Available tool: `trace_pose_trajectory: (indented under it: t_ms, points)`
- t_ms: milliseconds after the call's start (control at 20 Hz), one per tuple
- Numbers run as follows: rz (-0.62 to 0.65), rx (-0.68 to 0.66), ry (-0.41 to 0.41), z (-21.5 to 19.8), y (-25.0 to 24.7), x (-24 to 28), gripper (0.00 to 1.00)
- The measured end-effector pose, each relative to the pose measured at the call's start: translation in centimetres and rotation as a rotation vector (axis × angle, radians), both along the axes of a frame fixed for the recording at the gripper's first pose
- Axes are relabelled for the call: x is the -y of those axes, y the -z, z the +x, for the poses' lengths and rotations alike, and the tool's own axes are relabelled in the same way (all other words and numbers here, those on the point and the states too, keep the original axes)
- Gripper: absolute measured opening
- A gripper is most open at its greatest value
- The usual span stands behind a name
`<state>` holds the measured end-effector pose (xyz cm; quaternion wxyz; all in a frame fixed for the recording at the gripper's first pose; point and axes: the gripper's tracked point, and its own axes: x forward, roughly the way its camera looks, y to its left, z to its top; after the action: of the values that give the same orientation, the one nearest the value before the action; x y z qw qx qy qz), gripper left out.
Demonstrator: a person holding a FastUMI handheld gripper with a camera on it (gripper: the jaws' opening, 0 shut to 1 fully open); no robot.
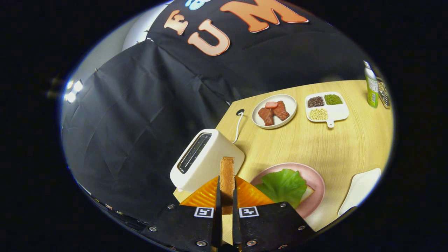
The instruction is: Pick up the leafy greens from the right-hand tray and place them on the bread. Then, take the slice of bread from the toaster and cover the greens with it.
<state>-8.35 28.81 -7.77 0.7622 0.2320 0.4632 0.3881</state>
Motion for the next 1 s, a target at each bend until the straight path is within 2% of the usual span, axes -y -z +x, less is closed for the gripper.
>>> trace_pose_trajectory:
  t_ms: [500,1000]
  points:
    - [0.041,-0.116,0.167,0.0,5.0,2.6,0.12]
    - [0.026,-0.192,0.282,-1.2,8.9,4.6,0.12]
